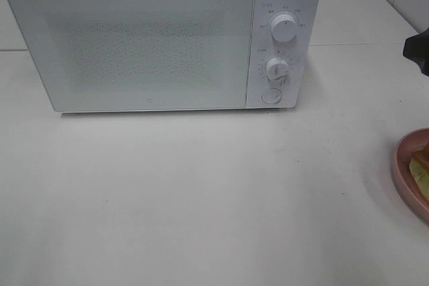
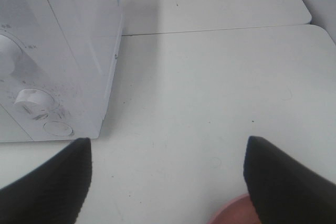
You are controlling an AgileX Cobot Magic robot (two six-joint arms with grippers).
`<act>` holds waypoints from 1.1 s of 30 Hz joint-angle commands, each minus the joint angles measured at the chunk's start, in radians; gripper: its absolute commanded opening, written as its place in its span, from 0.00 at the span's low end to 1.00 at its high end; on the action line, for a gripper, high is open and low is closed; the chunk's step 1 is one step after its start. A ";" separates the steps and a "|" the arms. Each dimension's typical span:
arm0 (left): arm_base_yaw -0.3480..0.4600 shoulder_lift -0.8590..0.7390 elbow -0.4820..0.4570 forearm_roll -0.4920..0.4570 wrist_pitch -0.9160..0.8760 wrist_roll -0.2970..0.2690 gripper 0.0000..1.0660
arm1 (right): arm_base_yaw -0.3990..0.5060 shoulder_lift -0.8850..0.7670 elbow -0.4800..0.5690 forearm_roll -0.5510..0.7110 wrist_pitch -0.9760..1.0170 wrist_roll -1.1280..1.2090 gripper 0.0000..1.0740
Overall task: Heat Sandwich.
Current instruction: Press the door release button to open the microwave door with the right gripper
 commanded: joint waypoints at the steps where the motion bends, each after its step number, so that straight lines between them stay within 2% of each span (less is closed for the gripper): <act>1: -0.006 -0.025 0.002 -0.010 -0.011 0.001 0.94 | 0.041 0.027 0.040 0.003 -0.117 -0.032 0.71; 8: -0.006 -0.025 0.002 -0.010 -0.011 0.001 0.94 | 0.154 0.069 0.103 0.089 -0.266 -0.135 0.71; 9: -0.006 -0.025 0.002 -0.010 -0.011 0.001 0.94 | 0.195 0.082 0.117 0.138 -0.305 -0.192 0.71; 12: -0.006 -0.025 0.002 -0.010 -0.011 0.001 0.94 | 0.231 0.099 0.129 0.200 -0.346 -0.248 0.71; 16: -0.006 -0.025 0.002 -0.010 -0.011 0.001 0.94 | 0.329 0.166 0.149 0.409 -0.471 -0.386 0.71; 19: -0.006 -0.025 0.002 -0.010 -0.011 0.001 0.94 | 0.360 0.192 0.151 0.475 -0.504 -0.421 0.71; 21: -0.006 -0.025 0.002 -0.010 -0.011 0.001 0.94 | 0.408 0.236 0.151 0.576 -0.562 -0.469 0.71; 24: -0.006 -0.025 0.002 -0.010 -0.011 0.001 0.94 | 0.442 0.267 0.151 0.627 -0.606 -0.488 0.71; 25: -0.006 -0.025 0.002 -0.010 -0.011 0.001 0.94 | 0.482 0.299 0.151 0.670 -0.659 -0.505 0.71; 33: -0.006 -0.025 0.002 -0.010 -0.011 0.001 0.94 | 0.600 0.406 0.151 0.748 -0.824 -0.504 0.71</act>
